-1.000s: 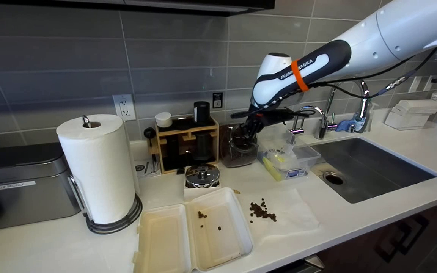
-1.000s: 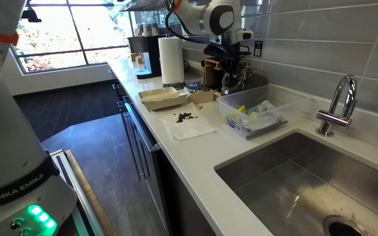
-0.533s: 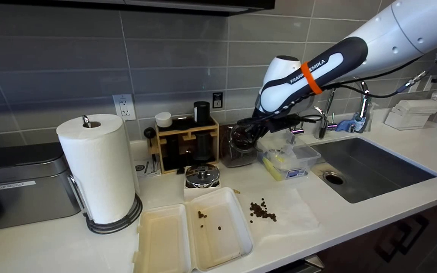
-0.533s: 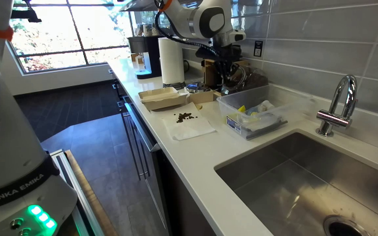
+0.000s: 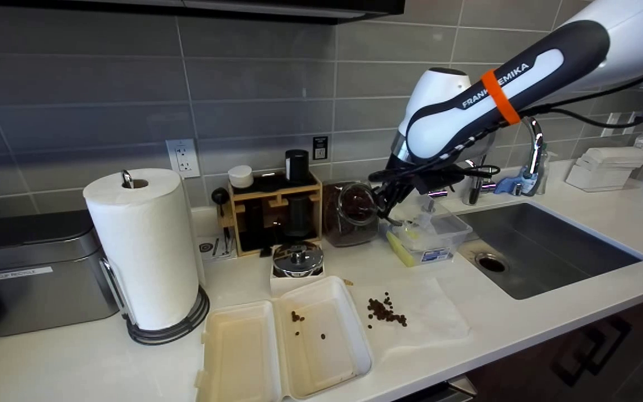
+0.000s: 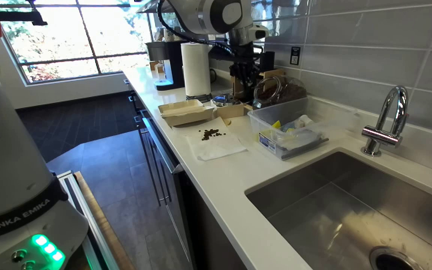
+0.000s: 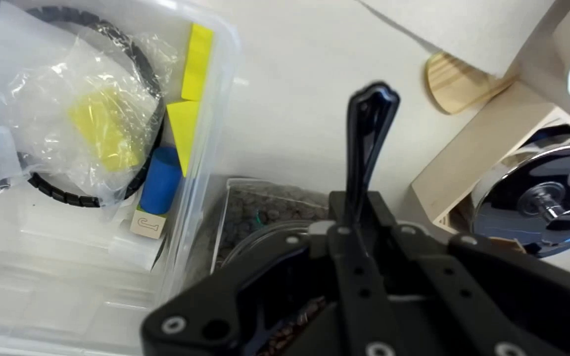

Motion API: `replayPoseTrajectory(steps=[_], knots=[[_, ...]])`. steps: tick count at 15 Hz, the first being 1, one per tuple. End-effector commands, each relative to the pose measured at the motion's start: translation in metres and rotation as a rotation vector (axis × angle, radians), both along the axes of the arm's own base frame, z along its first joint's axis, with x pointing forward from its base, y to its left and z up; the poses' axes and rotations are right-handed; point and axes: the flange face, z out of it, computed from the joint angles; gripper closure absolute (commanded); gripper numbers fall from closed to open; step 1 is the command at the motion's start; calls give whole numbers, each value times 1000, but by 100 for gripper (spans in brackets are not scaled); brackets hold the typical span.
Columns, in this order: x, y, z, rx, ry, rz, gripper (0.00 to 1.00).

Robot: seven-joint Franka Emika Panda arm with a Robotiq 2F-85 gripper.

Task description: Pick up the spoon, scope the objects from the bottle and put them in the bowl

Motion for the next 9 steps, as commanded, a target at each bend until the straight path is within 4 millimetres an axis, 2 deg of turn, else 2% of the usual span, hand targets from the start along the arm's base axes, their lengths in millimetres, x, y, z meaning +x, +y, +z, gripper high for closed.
replayPoseTrajectory(steps=[1,4,9], knots=[[-43,13,14,-4,19,28,97],[-65,31,18,-1,50,97,97],[-85,76,14,-28,117,297,97]])
